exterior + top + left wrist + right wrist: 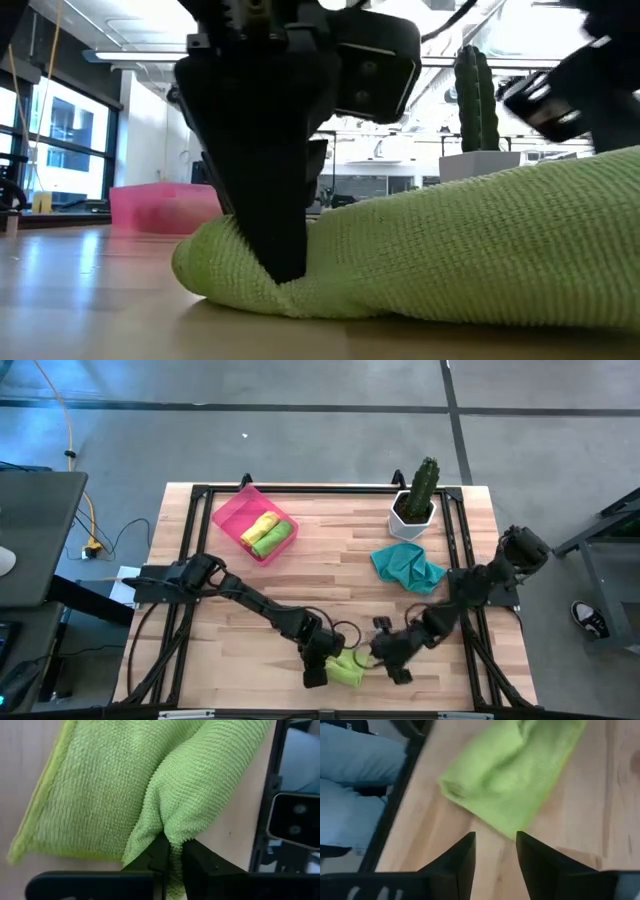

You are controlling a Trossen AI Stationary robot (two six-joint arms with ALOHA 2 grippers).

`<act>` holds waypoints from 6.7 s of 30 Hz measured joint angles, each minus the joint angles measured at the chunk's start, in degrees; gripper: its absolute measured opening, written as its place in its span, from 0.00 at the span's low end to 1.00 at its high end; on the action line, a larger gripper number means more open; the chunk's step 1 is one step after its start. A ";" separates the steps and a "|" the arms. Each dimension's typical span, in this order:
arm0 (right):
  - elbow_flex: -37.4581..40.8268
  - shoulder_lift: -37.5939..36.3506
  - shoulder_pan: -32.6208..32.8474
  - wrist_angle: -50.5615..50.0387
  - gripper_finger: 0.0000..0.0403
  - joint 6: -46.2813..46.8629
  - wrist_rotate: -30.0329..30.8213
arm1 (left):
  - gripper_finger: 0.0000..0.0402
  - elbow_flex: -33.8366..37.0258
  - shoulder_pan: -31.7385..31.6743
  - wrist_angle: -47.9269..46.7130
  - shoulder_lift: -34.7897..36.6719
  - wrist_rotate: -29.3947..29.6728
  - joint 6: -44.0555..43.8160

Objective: Roll microfiber towels into tight, uniform cylinder then place into a basket
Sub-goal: Roll the light green microfiber cloth

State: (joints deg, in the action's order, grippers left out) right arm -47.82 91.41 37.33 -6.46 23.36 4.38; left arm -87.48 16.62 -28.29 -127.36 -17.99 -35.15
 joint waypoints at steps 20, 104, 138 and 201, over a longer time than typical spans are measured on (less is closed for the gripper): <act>-0.30 -0.19 11.83 -5.51 0.23 -6.02 27.18 | 0.08 1.00 -11.63 11.46 -0.47 0.83 -13.34; 5.47 8.83 -9.34 17.31 0.00 -7.07 -5.37 | 0.39 0.89 10.49 -4.67 9.53 38.42 19.53; 5.18 9.85 -15.20 14.05 0.00 19.71 -27.47 | 0.46 0.97 7.33 11.17 2.02 31.19 5.75; 5.10 7.83 -2.85 14.19 0.56 -23.64 8.80 | 0.27 0.78 1.12 12.37 -1.19 12.25 -15.70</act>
State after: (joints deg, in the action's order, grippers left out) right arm -42.72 99.24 34.48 7.73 -0.28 13.18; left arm -86.70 17.74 -15.92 -128.55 -5.74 -50.85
